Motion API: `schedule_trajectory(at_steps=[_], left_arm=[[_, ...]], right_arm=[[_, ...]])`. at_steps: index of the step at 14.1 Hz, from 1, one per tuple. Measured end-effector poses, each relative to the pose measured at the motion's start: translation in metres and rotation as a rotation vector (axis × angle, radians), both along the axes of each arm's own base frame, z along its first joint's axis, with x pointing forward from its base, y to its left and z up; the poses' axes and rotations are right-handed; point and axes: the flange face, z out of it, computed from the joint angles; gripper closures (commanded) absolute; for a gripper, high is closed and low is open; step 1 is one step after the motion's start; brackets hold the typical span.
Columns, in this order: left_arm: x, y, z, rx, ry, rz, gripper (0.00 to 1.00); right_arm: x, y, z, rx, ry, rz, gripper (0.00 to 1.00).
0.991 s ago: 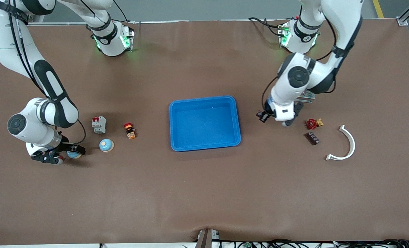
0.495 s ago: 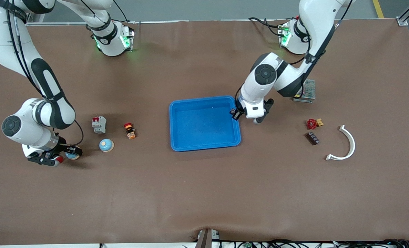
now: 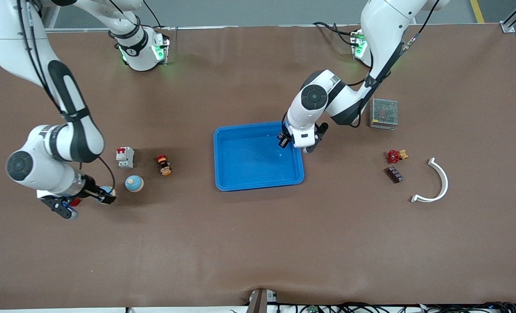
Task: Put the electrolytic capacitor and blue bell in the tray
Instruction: 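Drop the left gripper's capacitor in the tray while the right gripper lifts, then lower the right gripper's bell into the tray while the left gripper returns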
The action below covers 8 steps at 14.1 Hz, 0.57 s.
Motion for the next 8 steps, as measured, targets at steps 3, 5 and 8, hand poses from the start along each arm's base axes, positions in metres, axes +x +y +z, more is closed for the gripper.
schedule_trajectory(at_steps=[3,5,8], left_arm=[[0.001,0.001,-0.013,0.006,0.019,0.006,0.82],[0.0,0.002,-0.02,0.011,0.033,0.008,0.75],[-0.002,0.003,-0.029,0.016,0.047,0.009,0.41]], right_arm=[[-0.004,0.087,0.019,0.008,-0.015,-0.18,1.0],[-0.012,0.137,0.033,0.017,-0.024,-0.305,1.0],[-0.03,0.201,0.044,0.026,-0.012,-0.483,1.0]])
